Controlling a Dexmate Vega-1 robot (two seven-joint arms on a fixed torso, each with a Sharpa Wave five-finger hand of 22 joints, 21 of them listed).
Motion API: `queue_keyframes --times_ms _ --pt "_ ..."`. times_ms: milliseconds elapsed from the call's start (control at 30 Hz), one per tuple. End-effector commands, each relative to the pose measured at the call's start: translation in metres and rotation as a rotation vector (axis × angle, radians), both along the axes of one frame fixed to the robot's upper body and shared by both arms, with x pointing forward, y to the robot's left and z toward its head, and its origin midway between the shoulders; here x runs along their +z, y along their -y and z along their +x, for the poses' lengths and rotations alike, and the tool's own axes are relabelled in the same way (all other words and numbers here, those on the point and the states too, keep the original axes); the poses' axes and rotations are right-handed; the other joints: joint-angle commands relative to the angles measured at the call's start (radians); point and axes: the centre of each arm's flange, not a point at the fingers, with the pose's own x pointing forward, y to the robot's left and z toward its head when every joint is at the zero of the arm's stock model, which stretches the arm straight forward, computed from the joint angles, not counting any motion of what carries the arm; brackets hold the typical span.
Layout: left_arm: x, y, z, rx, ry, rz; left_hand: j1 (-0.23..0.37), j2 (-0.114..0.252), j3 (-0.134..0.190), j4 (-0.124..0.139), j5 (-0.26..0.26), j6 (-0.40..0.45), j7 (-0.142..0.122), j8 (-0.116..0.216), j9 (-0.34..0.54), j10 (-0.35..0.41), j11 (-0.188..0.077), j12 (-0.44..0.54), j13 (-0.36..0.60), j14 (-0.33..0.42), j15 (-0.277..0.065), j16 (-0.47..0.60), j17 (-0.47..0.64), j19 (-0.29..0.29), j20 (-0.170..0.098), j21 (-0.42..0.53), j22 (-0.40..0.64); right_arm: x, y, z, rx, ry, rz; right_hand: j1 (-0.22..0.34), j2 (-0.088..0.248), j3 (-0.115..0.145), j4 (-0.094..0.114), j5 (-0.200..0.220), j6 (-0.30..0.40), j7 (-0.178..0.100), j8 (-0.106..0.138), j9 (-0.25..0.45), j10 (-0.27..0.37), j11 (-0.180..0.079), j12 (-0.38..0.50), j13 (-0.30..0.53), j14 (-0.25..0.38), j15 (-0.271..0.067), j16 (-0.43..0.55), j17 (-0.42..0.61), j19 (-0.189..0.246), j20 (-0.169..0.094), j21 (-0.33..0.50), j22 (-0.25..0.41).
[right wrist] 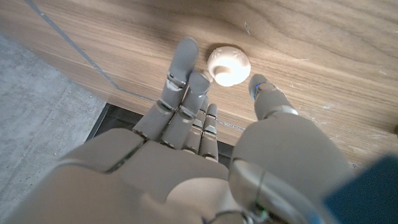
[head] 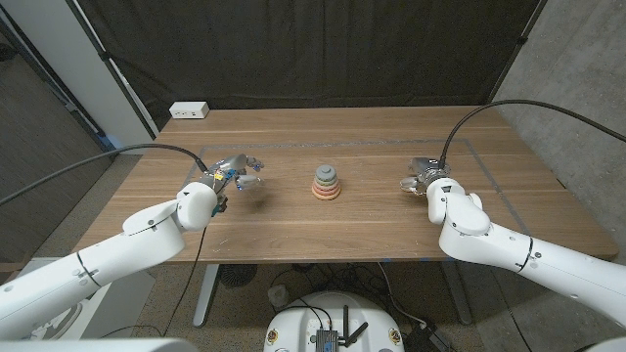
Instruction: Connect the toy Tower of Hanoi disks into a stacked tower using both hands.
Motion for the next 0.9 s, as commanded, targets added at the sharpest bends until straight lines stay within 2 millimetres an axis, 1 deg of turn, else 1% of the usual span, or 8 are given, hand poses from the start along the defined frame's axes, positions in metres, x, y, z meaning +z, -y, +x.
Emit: queue_keyframes --times_ms 33,433,800,867,900 --pt "0.0007 0.0013 0.0017 -0.014 -0.006 0.004 0.000 0.006 0.007 0.002 0.009 0.013 0.000 0.000 0.005 0.009 0.003 0.001 0.005 0.002 -0.084 -0.001 0.002 0.004 -0.135 -0.003 0.001 -0.0040 0.0000 0.0048 -0.019 -0.030 -0.022 0.003 0.003 -0.006 0.000 -0.006 0.000 -0.004 0.010 0.000 0.013 -0.007 0.009 0.004 0.011 -0.051 0.002 0.010 0.002 -0.072 0.003 0.004" --pt "-0.0011 0.0012 0.0005 -0.011 -0.010 0.003 -0.008 0.008 0.009 0.003 0.010 0.015 0.000 -0.001 0.006 0.011 0.004 -0.002 0.005 0.000 -0.084 -0.007 0.000 0.005 -0.134 -0.004 0.001 -0.0083 0.0012 0.0088 -0.023 -0.045 -0.009 0.003 0.007 -0.007 0.001 -0.008 0.001 -0.007 0.012 -0.002 0.017 -0.011 0.011 0.005 0.002 -0.051 -0.009 0.004 0.000 -0.072 0.001 0.002" --pt "-0.0017 0.0013 -0.0003 -0.014 -0.013 0.002 -0.016 0.010 0.011 0.004 0.010 0.019 0.001 -0.001 0.006 0.017 0.004 -0.001 0.006 0.003 -0.084 -0.008 0.002 0.006 -0.134 -0.007 0.000 -0.0120 0.0025 0.0103 -0.032 -0.055 0.000 0.007 0.013 -0.011 0.001 -0.010 0.008 -0.005 0.016 -0.006 0.021 -0.012 0.011 0.006 0.010 -0.051 -0.008 0.011 0.000 -0.072 0.001 0.001" --pt "-0.0018 0.0020 -0.0004 -0.014 -0.013 0.005 -0.018 0.011 0.012 0.005 0.011 0.020 0.002 -0.001 0.007 0.019 0.003 -0.001 0.007 0.002 -0.084 -0.009 0.001 0.006 -0.135 -0.007 0.000 -0.0133 0.0031 0.0113 -0.029 -0.058 0.000 0.007 0.013 -0.013 0.001 -0.010 0.010 -0.008 0.017 -0.006 0.021 -0.020 0.011 0.006 0.009 -0.051 -0.010 0.010 0.001 -0.072 0.002 0.002" --pt "-0.0019 0.0024 -0.0005 -0.014 -0.014 0.008 -0.019 0.011 0.012 0.005 0.011 0.020 0.001 -0.001 0.007 0.019 0.002 -0.001 0.007 0.002 -0.084 -0.009 0.001 0.006 -0.135 -0.007 0.000 -0.0138 0.0032 0.0117 -0.031 -0.059 0.002 0.008 0.013 -0.013 0.000 -0.011 0.011 -0.014 0.018 -0.007 0.022 -0.023 0.012 0.007 0.009 -0.051 -0.011 0.011 0.001 -0.072 0.002 0.002"
